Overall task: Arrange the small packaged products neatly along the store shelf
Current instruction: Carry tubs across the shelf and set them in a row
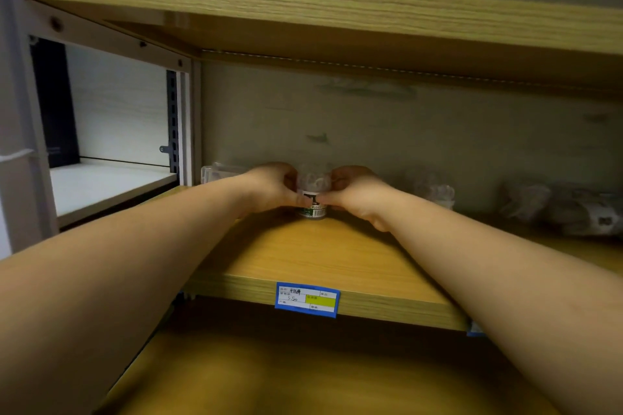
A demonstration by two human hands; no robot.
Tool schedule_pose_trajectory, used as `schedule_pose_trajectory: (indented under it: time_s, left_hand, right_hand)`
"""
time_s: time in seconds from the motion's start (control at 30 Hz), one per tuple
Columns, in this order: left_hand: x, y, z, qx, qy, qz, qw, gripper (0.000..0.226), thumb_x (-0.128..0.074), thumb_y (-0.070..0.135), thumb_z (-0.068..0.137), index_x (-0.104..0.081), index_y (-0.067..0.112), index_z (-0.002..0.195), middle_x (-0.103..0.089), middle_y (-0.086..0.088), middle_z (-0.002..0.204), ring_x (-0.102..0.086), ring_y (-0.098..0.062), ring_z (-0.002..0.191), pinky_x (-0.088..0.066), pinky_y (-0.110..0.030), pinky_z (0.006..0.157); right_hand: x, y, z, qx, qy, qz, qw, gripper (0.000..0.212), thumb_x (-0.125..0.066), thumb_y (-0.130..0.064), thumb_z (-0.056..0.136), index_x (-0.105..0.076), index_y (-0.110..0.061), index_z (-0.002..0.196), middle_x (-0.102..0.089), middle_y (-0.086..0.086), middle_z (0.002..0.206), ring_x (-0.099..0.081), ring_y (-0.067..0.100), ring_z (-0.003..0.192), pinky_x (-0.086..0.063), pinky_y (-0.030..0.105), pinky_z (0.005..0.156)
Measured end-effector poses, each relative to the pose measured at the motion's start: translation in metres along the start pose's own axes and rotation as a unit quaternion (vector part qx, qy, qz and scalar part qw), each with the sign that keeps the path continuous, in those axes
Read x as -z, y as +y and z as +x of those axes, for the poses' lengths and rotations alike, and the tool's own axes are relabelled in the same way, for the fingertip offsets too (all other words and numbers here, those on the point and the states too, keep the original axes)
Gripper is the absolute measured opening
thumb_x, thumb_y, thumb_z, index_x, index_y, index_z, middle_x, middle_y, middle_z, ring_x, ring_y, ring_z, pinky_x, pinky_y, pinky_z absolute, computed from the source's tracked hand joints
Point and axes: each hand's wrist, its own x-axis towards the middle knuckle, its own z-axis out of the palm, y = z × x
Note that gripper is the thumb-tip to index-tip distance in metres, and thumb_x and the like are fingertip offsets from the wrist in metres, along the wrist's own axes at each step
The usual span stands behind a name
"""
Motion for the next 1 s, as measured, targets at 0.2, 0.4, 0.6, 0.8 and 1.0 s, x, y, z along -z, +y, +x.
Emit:
schedule_pose_trajectory:
  time_s: [0.2,0.4,0.6,0.8,1.0]
  left_hand:
    - [0.001,0.002,0.001,0.000,0.000,0.041,0.999,0.045,-0.079,0.025,0.085,-0.064,0.012,0.125,-0.069,-0.004,0.120,-0.064,-0.021,0.108,-0.047,-0.026,0.091]
    - [-0.002,-0.001,0.004,0.022,0.003,0.063,0.998,0.045,-0.080,0.026,0.082,-0.065,0.014,0.123,-0.070,-0.005,0.118,-0.065,-0.021,0.104,-0.044,-0.024,0.083]
    - [-0.004,-0.003,0.007,0.036,0.006,0.070,0.997,0.053,-0.082,0.032,0.079,-0.063,0.016,0.126,-0.068,-0.002,0.121,-0.064,-0.021,0.106,-0.043,-0.025,0.084]
    - [-0.006,-0.005,0.007,0.053,0.009,0.077,0.996,0.056,-0.084,0.036,0.076,-0.065,0.017,0.123,-0.068,0.000,0.118,-0.065,-0.022,0.105,-0.051,-0.034,0.096]
    - [-0.005,0.002,0.005,0.057,-0.009,0.047,0.997,0.075,-0.087,0.046,0.069,-0.057,0.018,0.132,-0.063,-0.001,0.126,-0.061,-0.022,0.111,-0.048,-0.034,0.099]
  right_hand:
    - [-0.006,-0.001,0.011,-0.014,-0.017,0.029,0.999,0.025,-0.082,-0.014,0.083,-0.064,-0.029,0.092,-0.074,0.006,0.113,-0.072,0.024,0.106,-0.057,0.044,0.100]
    - [-0.016,-0.004,0.015,-0.021,0.022,-0.001,1.000,0.022,-0.079,-0.015,0.085,-0.071,-0.017,0.106,-0.076,0.009,0.106,-0.073,0.028,0.100,-0.059,0.047,0.096]
    - [-0.017,-0.008,0.006,-0.017,0.037,-0.039,0.998,0.035,-0.075,-0.021,0.090,-0.068,-0.015,0.123,-0.074,0.007,0.117,-0.069,0.025,0.103,-0.056,0.036,0.089]
    - [-0.018,-0.017,-0.003,-0.025,0.042,-0.089,0.995,0.038,-0.075,-0.026,0.091,-0.067,-0.012,0.125,-0.071,0.010,0.120,-0.066,0.026,0.104,-0.053,0.034,0.086]
    - [-0.013,-0.011,-0.019,-0.062,0.036,-0.105,0.992,0.061,-0.079,-0.033,0.087,-0.056,-0.009,0.138,-0.063,0.012,0.131,-0.060,0.030,0.120,-0.049,0.035,0.095]
